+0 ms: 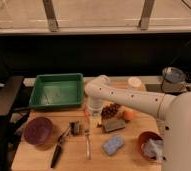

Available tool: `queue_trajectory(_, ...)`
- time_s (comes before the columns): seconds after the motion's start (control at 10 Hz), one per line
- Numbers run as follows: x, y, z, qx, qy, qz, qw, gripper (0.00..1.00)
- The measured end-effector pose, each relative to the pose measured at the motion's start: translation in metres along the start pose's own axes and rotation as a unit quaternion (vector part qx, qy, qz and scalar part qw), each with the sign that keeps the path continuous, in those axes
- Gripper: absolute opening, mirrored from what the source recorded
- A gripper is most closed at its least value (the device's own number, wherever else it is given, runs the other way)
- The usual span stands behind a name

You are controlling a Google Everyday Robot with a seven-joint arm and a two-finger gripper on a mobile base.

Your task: Place pepper in paper cup

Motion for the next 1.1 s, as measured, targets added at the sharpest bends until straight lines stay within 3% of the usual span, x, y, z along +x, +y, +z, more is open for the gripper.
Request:
queue_trajectory(0.4,-0.004,-0.002,0.018,-0.014,0.01,0.004,0.9998,0.64)
queue_trajectory(0.5,-0.007,-0.002,0.02,-0.015,0.011,0.003,0.9998,0.6)
queue_trajectory(1.1,-0.01,-0.002,0.018,-0.012,0.012,0.001,0.9999,0.03)
